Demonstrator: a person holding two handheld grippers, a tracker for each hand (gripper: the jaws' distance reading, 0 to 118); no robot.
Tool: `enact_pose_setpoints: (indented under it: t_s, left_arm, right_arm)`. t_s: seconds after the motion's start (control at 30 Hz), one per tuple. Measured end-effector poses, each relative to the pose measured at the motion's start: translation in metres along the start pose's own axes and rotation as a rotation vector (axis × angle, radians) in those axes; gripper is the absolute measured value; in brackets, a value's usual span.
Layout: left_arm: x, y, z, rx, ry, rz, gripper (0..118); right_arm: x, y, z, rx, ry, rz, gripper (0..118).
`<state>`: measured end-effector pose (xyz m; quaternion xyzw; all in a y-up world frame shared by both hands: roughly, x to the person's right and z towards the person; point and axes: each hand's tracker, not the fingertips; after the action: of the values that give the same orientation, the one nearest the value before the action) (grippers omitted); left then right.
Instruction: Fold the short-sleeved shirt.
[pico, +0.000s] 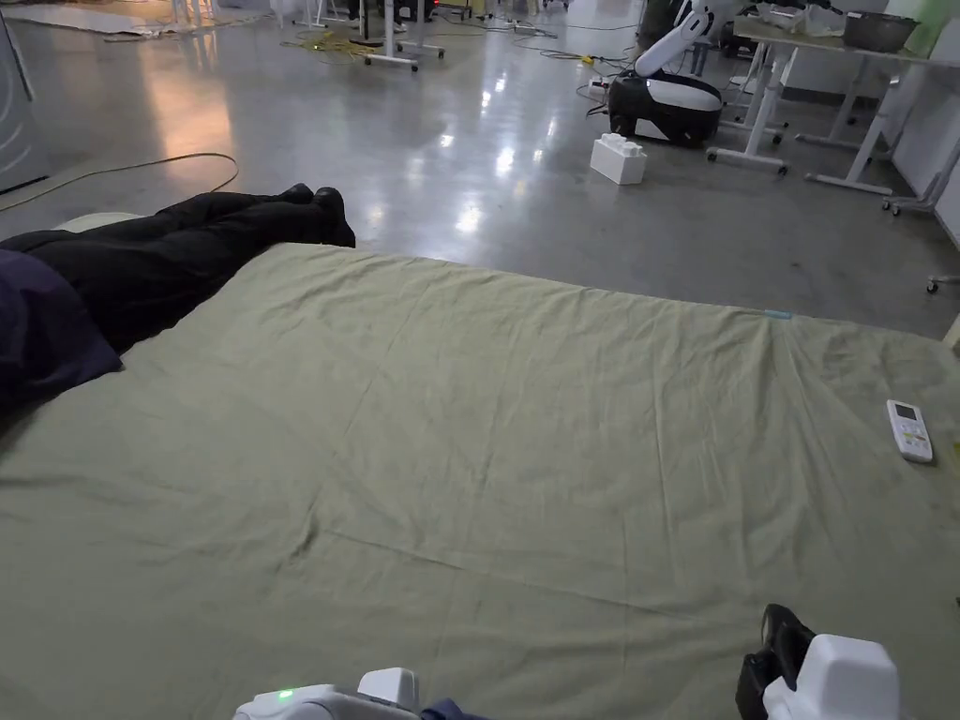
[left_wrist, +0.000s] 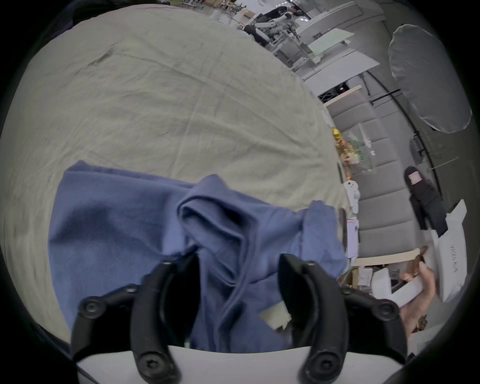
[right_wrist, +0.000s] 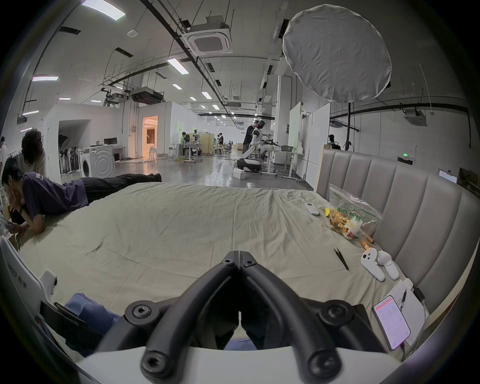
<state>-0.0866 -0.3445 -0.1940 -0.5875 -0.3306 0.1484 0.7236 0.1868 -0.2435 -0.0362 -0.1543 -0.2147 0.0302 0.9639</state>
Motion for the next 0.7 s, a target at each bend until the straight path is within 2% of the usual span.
enact_pose_setpoints:
  t_s: [0.1,0.23,0.33,0.37,0.4,0.47,0.5,0.7]
  left_arm:
    - [0.006,0.008,0.023,0.040,-0.045,-0.055,75]
    - [0.002,0.021,0.055,0.101,-0.136,-0.017,75]
    - [-0.003,0.027,0.071,0.146,-0.138,-0.016,73]
    - [-0.005,0.027,0.073,0.160,-0.103,-0.025,69]
    - [-0.006,0.028,0.073,0.160,-0.056,-0.045,60]
    - [-0.009,0.024,0.068,0.137,0.023,-0.070,32]
    - [-0.011,0.022,0.062,0.114,0.047,-0.076,26]
    - [-0.005,-0.002,0.012,-0.013,0.145,-0.133,20]
  right_arm:
    - [0.001,0.002,0.003,0.004,-0.005,0.001,0]
    - [0.004,0.005,0.004,0.012,-0.011,0.003,0]
    - [0.005,0.007,0.006,0.012,-0.011,0.007,0]
    - [0.005,0.007,0.006,0.012,-0.011,0.007,0]
    - [0.005,0.006,0.006,0.011,-0.012,0.008,0]
    - [0.005,0.006,0.006,0.009,-0.012,0.009,0]
    - [0.005,0.005,0.006,0.008,-0.010,0.009,0]
    - [0.002,-0.002,0.005,-0.010,-0.003,0.004,0]
